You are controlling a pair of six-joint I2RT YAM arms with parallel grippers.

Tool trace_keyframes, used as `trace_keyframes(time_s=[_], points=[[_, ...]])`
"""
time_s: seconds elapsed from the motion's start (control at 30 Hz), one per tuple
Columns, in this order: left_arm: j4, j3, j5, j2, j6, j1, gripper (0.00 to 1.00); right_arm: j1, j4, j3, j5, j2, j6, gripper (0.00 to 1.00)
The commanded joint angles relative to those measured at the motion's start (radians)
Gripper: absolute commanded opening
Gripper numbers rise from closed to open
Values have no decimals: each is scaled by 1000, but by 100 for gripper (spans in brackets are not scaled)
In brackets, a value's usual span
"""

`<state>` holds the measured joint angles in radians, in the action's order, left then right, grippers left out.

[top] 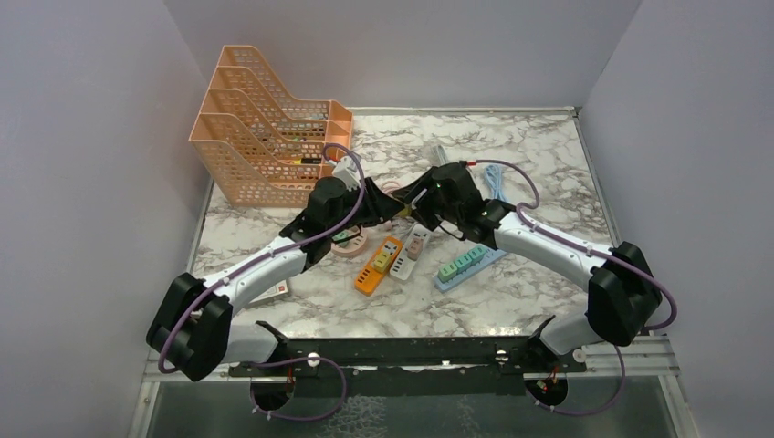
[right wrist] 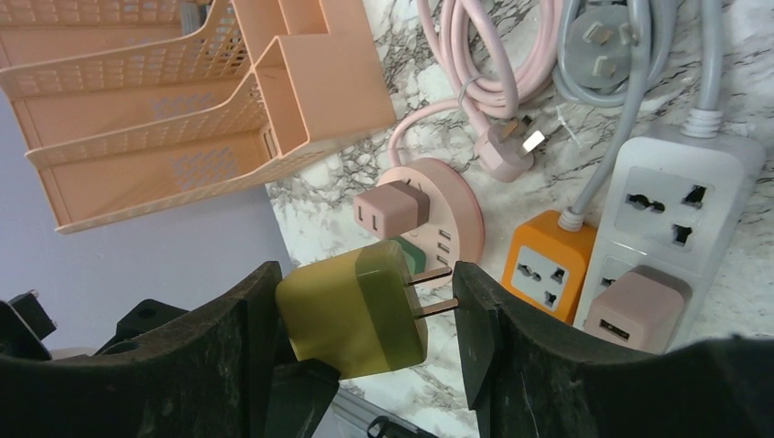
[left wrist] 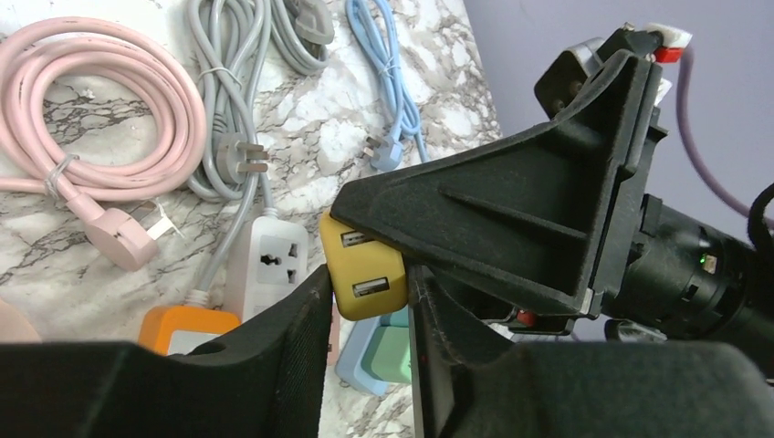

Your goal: Insert the plug

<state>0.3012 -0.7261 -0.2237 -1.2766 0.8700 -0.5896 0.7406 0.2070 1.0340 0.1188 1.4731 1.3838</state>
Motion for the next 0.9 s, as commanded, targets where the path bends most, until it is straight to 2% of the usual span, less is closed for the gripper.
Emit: trace_keyframes(time_s=[0.0, 0.1, 0.2, 0.27, 0.37, 0.53, 0.67, 0.87], points=[[50, -36, 41, -28, -31, -3, 26, 9, -52, -15, -60, -43, -4, 53], [49, -32, 31, -25, -71, -3, 21, 9, -43, -13, -27, -73, -88, 71], [44, -13, -5, -3, -104, -3, 21, 5, -43, -10, 20, -122, -314, 84], [20, -12, -36, 12, -117, -3, 21, -2, -78, -25, -6, -169, -527, 88], [-84, -43, -76, 27, -151, -3, 21, -6, -109, -82, -35, -265, -827, 89], [-243, -90, -137, 54, -179, 1, 21, -7, -137, -202, -238, -442, -1209, 88], [-318, -127, -231, 59, -152, 4, 21, -6, -137, -266, -420, -503, -1331, 87], [-421, -179, -333, 51, -120, 5, 21, -6, -137, -251, -597, -453, -1344, 86]])
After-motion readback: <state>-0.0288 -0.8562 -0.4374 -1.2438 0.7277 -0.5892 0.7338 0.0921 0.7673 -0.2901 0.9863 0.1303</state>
